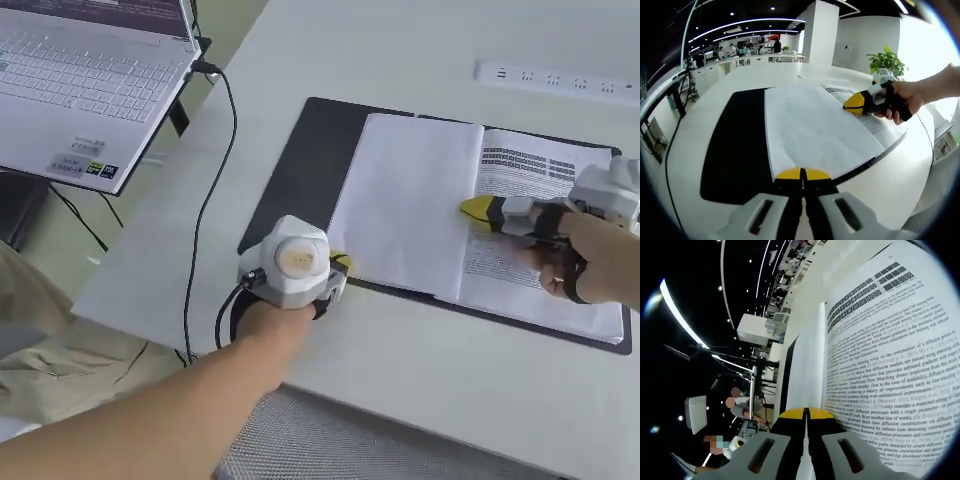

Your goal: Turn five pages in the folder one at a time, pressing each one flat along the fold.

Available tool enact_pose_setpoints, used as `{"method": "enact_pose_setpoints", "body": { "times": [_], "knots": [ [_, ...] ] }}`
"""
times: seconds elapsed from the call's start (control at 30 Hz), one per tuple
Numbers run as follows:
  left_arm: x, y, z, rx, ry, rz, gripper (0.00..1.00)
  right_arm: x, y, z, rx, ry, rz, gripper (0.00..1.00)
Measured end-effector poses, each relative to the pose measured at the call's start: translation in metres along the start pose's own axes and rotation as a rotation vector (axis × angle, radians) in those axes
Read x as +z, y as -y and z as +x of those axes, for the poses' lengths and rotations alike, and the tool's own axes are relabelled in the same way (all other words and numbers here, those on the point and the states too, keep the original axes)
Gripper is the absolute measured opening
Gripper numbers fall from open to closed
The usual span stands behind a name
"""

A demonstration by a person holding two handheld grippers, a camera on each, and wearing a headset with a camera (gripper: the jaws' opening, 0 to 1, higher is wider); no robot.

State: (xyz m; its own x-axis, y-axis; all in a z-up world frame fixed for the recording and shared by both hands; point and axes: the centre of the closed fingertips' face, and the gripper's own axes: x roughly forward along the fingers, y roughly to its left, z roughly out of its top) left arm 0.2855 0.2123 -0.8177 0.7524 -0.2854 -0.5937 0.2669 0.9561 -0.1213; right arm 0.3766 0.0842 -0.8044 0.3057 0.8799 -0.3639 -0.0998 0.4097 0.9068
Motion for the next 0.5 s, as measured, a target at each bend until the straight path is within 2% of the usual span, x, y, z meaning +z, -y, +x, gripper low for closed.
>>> {"method": "enact_pose_setpoints", "body": {
  "times": [0.13,0.33,0.5],
  "knots": [
    [0.0,0.0,0.0,-0.002,-0.002,0.007,0.0,-0.014,-0.002,-0.003,0.004,-0.02,0.003,0.0],
    [0.0,0.0,0.0,-0.001,-0.005,0.013,0.0,-0.045,-0.009,-0.009,0.006,-0.058,-0.006,0.0],
    [0.0,0.001,0.0,-0.003,-0.011,0.025,0.0,-0.062,-0.01,-0.015,0.018,-0.059,0.013,0.0]
  ]
}}
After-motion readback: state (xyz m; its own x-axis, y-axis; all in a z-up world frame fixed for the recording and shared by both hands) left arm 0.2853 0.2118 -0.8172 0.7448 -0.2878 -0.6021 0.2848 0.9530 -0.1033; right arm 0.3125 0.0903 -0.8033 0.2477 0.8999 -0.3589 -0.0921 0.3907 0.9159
